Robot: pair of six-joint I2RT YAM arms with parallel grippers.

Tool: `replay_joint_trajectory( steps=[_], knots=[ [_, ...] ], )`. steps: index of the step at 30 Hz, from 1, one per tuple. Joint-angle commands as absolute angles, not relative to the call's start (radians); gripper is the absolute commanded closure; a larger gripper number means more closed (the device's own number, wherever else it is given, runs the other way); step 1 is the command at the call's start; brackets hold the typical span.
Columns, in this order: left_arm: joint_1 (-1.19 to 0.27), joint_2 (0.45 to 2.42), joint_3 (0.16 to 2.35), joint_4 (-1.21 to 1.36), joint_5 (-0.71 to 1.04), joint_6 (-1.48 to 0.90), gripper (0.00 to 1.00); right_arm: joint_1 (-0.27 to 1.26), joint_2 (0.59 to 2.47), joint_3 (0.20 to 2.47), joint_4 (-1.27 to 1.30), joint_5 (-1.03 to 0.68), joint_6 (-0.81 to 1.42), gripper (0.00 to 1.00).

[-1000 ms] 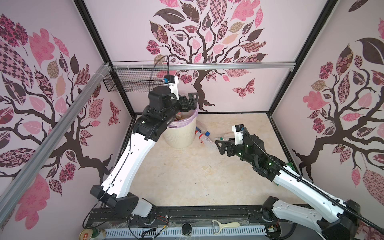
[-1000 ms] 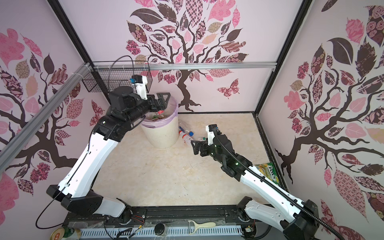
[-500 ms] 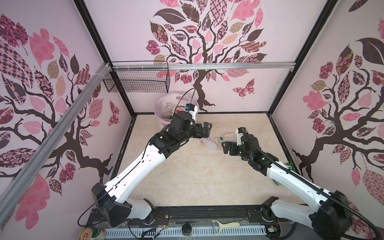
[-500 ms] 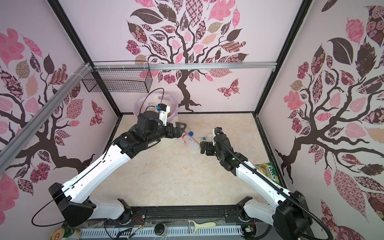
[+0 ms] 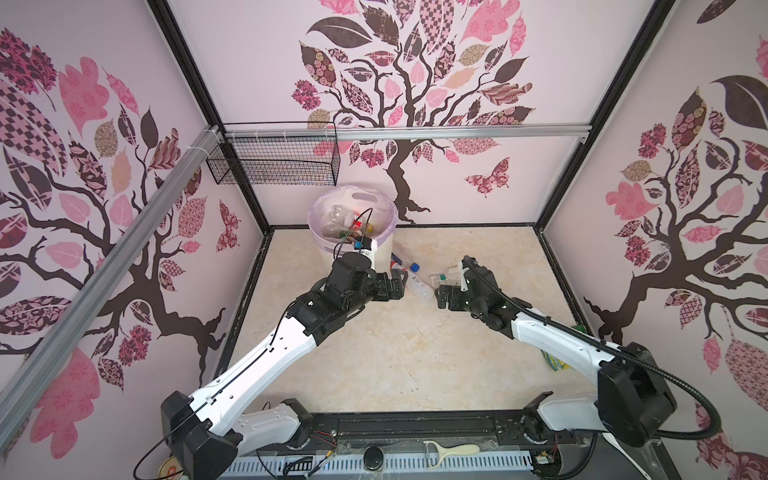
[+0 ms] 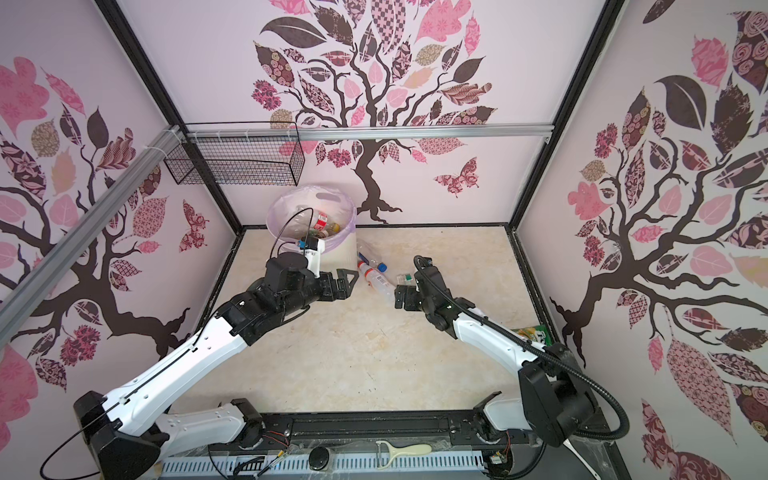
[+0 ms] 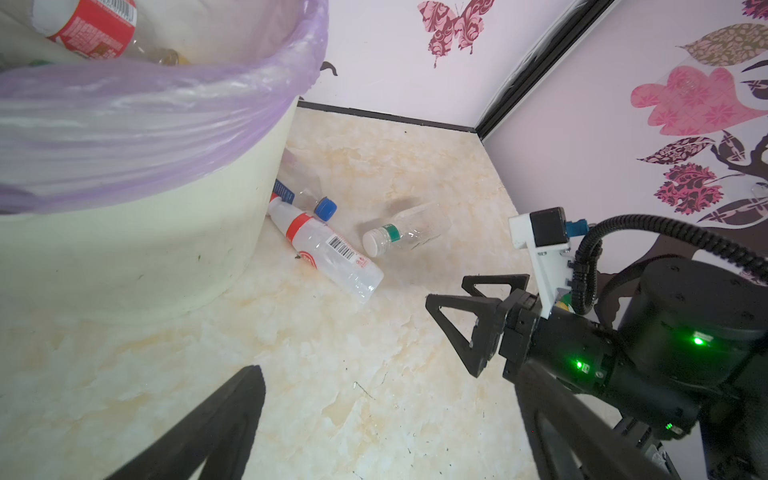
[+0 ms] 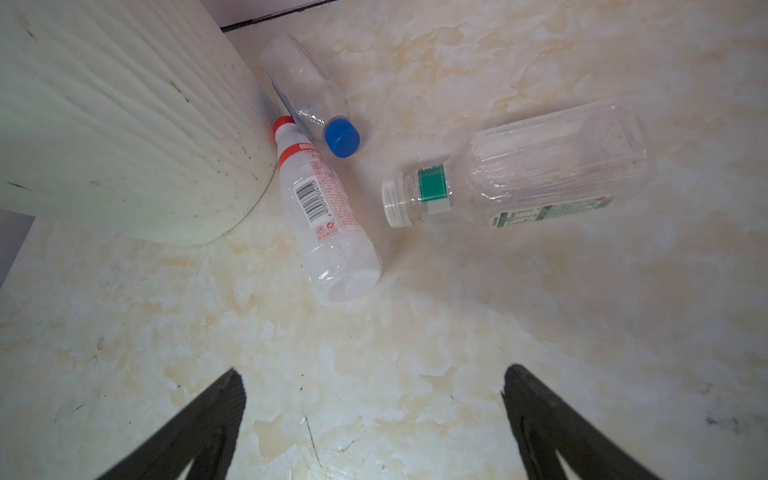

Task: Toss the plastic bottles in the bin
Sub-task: 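Move right gripper down to the red-capped bottle while left arm lowers, then close right gripper around the red-capped white-labelled bottle's body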

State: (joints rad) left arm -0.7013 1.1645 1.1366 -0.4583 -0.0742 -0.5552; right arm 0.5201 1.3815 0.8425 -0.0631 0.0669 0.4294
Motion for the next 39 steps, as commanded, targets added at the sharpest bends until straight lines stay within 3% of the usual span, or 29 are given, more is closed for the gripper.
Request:
replay_joint_trajectory(
  steps=[1,9,20,39],
  knots=[
    [-0.701,1.122,1.068,-0.431,-0.108,-0.596,0.02,0.517,1.463,0.935,-0.057,0.062,0.424,0.00],
    [-0.685,1.096,0.991,-0.418,-0.096,-0.630,0.02,0.526,1.643,1.055,-0.050,0.002,0.416,0.00],
    [-0.607,1.055,0.861,-0.362,-0.022,-0.702,0.02,0.596,1.824,1.183,-0.111,0.058,0.334,0.01],
    [-0.598,1.039,0.798,-0.347,-0.010,-0.727,0.02,0.648,1.960,1.245,-0.167,0.124,0.313,0.13]
  ],
)
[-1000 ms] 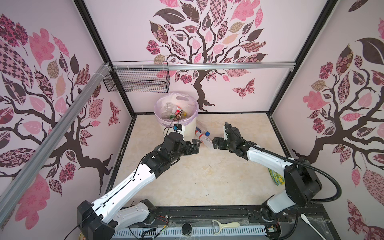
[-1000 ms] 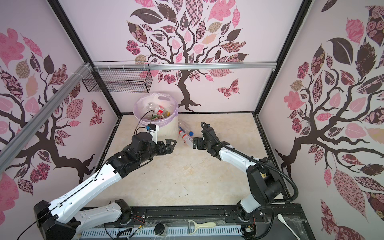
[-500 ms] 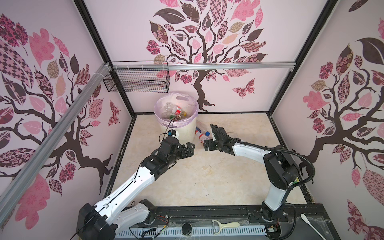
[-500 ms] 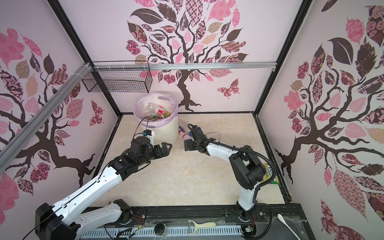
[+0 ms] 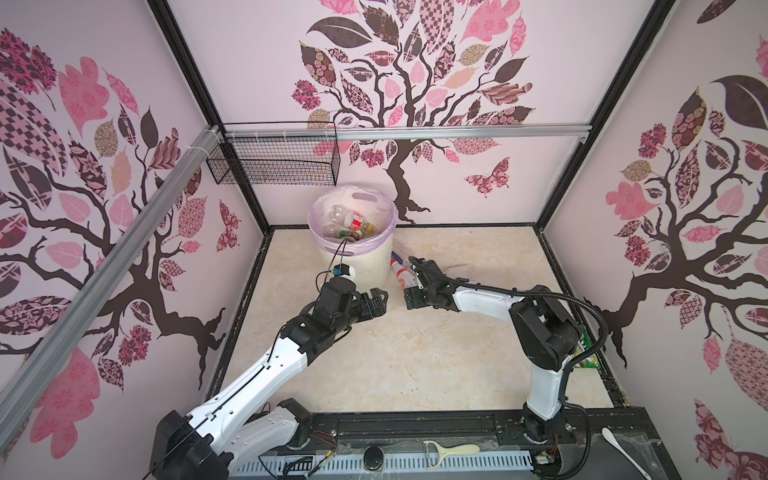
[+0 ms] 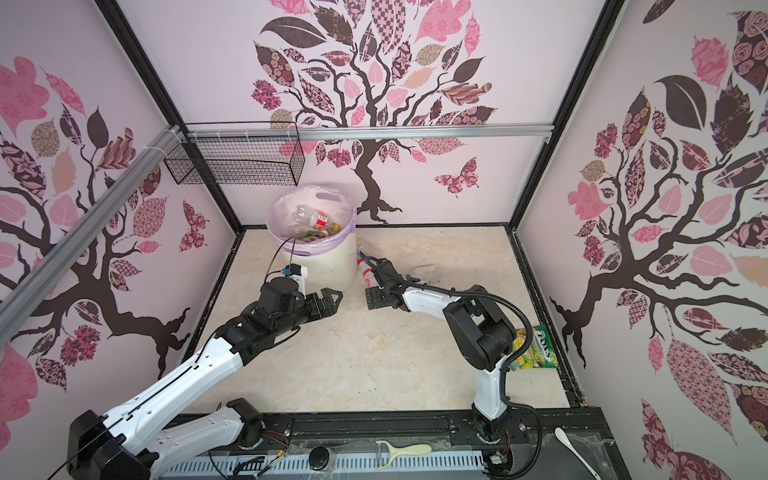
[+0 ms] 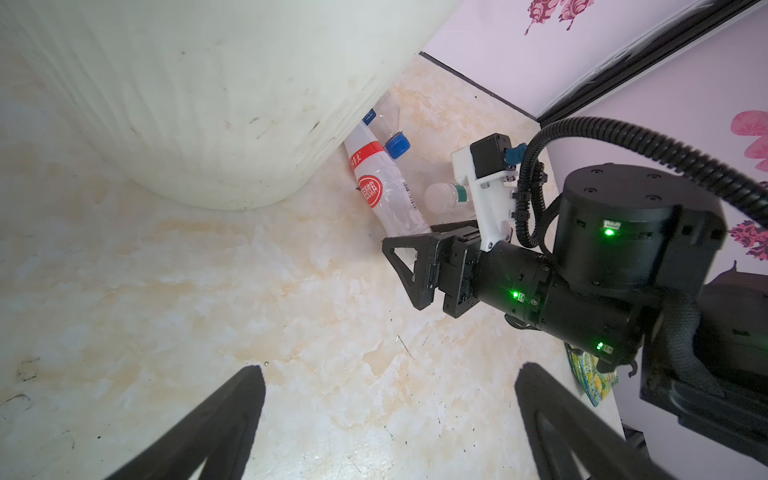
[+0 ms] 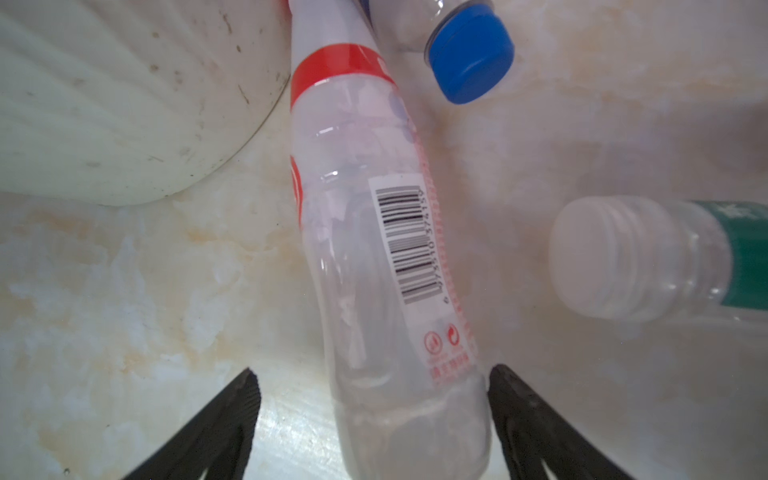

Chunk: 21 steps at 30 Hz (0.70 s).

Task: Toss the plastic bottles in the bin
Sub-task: 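Close right gripper around the red-capped white-labelled bottle's body, then raise the bottle with right gripper while left gripper grasps its red cap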

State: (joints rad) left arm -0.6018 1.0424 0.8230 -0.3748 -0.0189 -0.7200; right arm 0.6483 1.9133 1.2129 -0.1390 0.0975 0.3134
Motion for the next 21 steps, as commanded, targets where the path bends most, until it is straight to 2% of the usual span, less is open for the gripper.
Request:
replay_joint_trajectory(
  steps=[1,12,21],
  knots=[
    [-0.597,1.038,0.798,-0.347,-0.012,-0.727,0.02,0.649,1.960,1.245,-0.167,0.125,0.314,0.14],
    [-0.597,1.042,0.767,-0.324,0.000,-0.755,0.02,0.649,1.964,1.239,-0.174,0.126,0.308,0.27],
    [-0.597,1.042,0.765,-0.330,-0.003,-0.762,0.02,0.651,1.956,1.230,-0.181,0.111,0.308,0.43]
  ],
)
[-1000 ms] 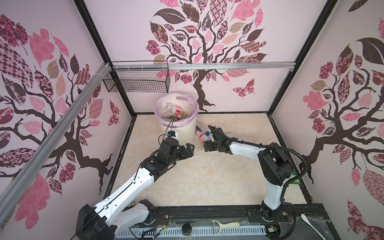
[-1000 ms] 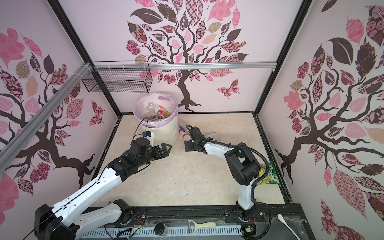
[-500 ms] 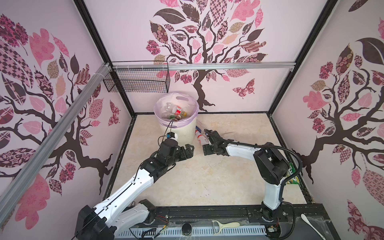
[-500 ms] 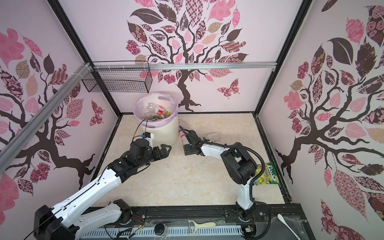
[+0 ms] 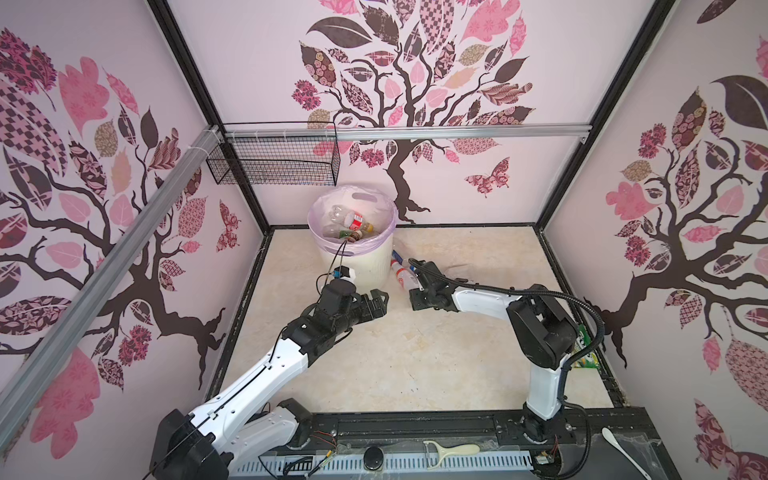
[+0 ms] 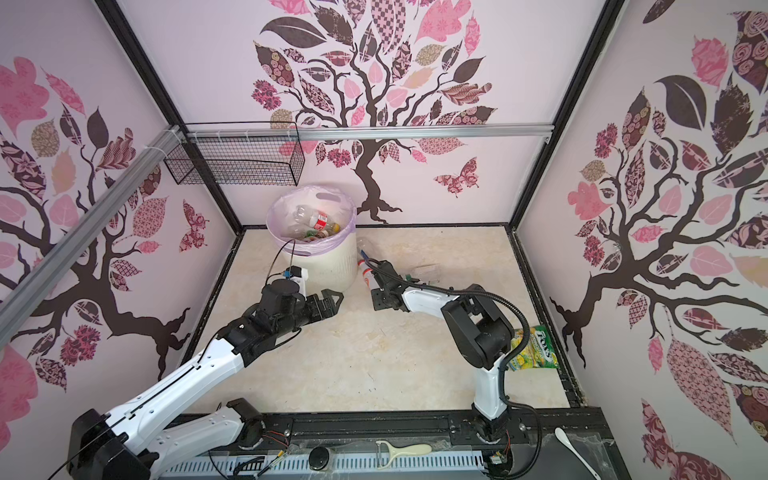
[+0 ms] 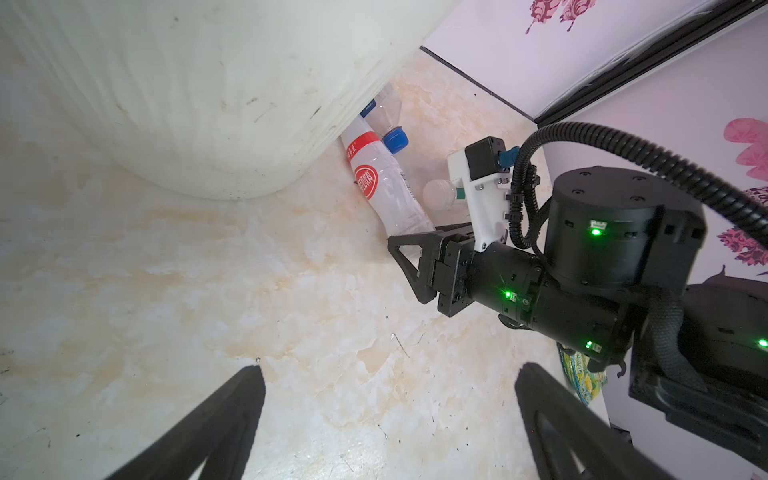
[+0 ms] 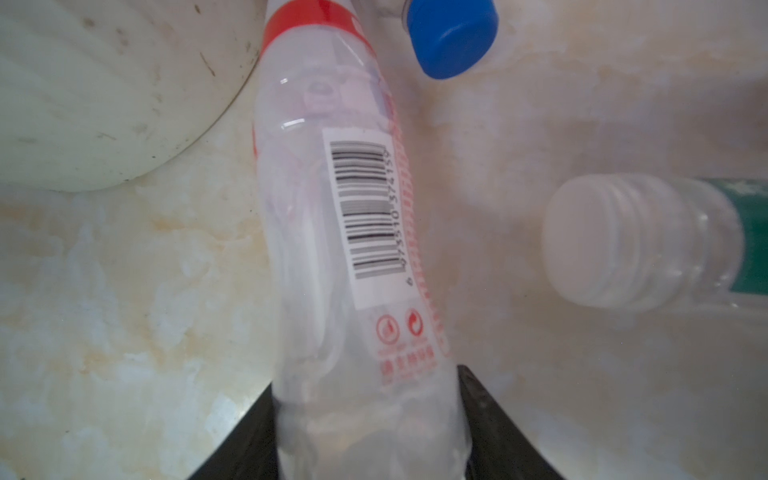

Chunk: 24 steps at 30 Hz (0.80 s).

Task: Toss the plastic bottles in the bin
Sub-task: 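Raise the bottle with right gripper while left gripper grasps its red cap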

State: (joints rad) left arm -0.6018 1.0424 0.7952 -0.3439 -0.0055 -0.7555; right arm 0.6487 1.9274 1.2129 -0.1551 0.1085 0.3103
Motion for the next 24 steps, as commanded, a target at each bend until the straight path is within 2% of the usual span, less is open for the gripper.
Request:
replay_joint_trajectory(
  steps=[1,13,24],
  knots=[
    [-0.597,1.042,0.765,-0.329,-0.003,-0.764,0.02,0.652,1.956,1.229,-0.183,0.107,0.311,0.44],
    [-0.597,1.058,0.764,-0.317,0.003,-0.793,0.02,0.668,1.817,1.104,-0.172,0.085,0.340,0.52],
    [-0.601,1.132,0.790,-0.247,0.086,-0.853,0.02,0.670,1.543,0.923,-0.156,0.040,0.407,0.55]
  ],
)
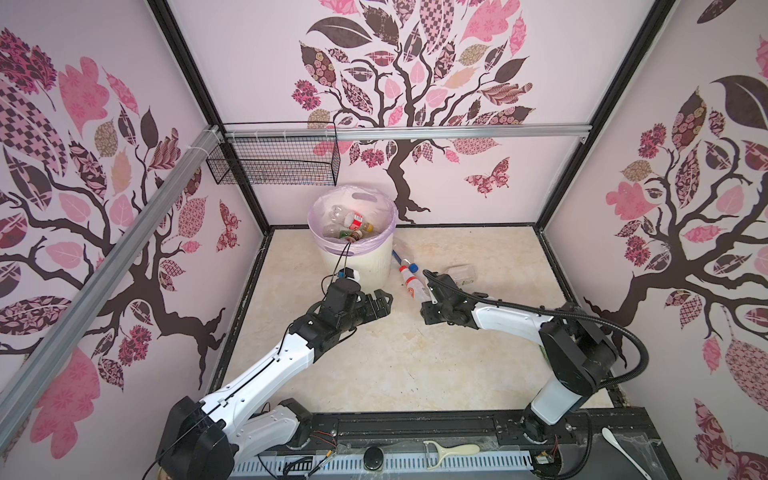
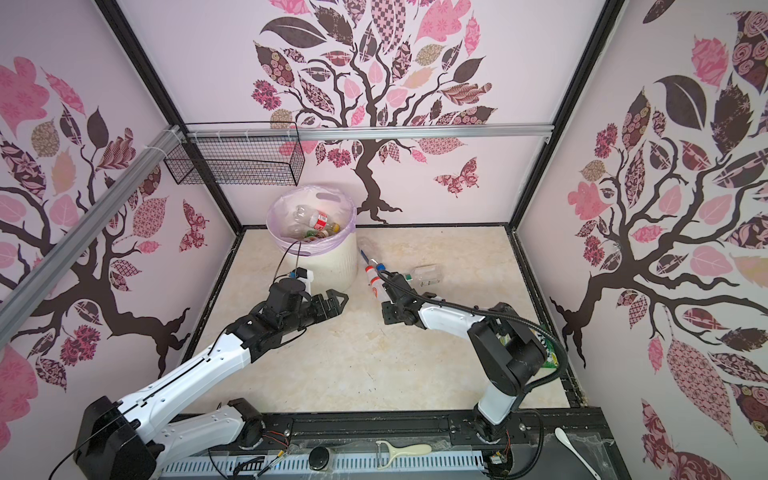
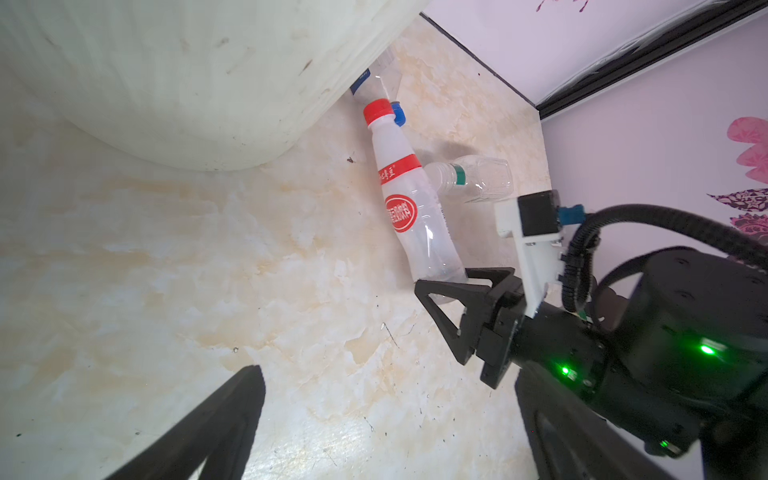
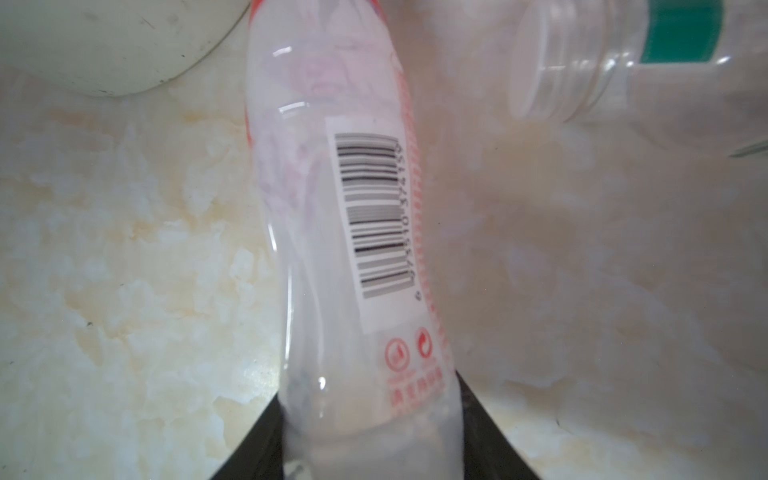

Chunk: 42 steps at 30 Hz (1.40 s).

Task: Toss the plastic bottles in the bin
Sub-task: 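Raise the bottle with right gripper while left gripper grasps its red cap, then open right gripper while left gripper lifts the red-capped bottle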

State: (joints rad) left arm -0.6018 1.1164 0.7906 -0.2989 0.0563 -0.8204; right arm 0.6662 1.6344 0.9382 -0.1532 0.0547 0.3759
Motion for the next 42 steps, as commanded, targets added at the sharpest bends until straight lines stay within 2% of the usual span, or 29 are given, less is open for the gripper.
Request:
replay_joint_trajectory(
  steps=[1,11,32,37,42],
  knots=[
    [-0.604,1.140,0.796,-0.238,0.089,-0.863,0.02,0.670,1.517,0.912,-0.159,0.036,0.413,0.56],
    [-0.700,1.305,1.001,-0.192,0.051,-0.891,0.02,0.672,1.263,0.891,-0.230,0.002,0.461,0.56],
    [-0.699,1.588,1.439,-0.223,0.019,-0.829,0.02,0.695,1.069,0.942,-0.250,-0.089,0.468,0.56],
    [-0.700,1.623,1.472,-0.201,0.036,-0.830,0.14,0.699,1.045,0.945,-0.234,-0.097,0.464,0.56],
    [-0.700,1.623,1.487,-0.190,0.049,-0.825,0.37,0.699,1.045,0.950,-0.229,-0.096,0.454,0.53]
  ],
)
